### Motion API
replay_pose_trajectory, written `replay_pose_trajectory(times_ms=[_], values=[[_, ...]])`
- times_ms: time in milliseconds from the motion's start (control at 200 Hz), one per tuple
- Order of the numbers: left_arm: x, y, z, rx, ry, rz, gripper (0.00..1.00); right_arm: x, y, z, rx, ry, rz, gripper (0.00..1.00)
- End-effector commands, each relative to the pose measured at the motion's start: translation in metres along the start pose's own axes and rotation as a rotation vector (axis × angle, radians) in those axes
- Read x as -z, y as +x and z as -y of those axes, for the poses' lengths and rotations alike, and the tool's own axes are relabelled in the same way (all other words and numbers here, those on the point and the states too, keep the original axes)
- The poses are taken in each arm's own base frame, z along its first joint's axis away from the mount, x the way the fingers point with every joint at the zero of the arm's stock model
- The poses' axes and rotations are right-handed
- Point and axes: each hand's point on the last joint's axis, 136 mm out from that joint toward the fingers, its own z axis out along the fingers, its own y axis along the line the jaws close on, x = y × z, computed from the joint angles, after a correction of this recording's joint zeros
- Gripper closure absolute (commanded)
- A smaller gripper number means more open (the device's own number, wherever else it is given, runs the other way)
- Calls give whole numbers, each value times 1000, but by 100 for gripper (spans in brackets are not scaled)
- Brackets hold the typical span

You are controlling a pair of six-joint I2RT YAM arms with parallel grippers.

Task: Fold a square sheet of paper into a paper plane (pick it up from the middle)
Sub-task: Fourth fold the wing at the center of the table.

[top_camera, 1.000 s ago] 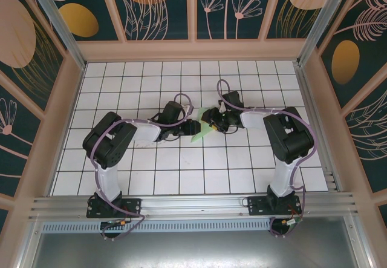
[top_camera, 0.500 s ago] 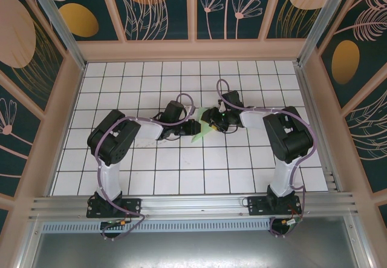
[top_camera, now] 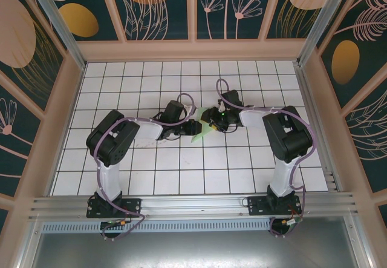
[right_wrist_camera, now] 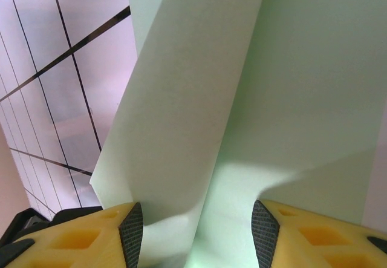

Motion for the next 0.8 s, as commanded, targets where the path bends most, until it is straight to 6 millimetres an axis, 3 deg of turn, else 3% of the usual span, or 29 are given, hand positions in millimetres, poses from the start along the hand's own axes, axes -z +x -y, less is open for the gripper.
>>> replay_pose_trajectory(times_ms=[0, 160, 325, 500, 796], values=[[18, -15, 15, -31, 1, 46, 71, -20, 17, 45, -20, 162, -43, 45], [33, -16, 13, -22, -41, 75, 69, -23, 19, 47, -27, 178, -52, 44], [42, -15, 24, -23, 4, 94, 76, -25, 20, 51, -36, 202, -62, 43], [34, -8, 32, -7, 83, 60, 83, -27, 23, 56, -57, 224, -72, 42], [18, 2, 26, 16, 102, -3, 83, -29, 25, 63, -81, 255, -86, 41]])
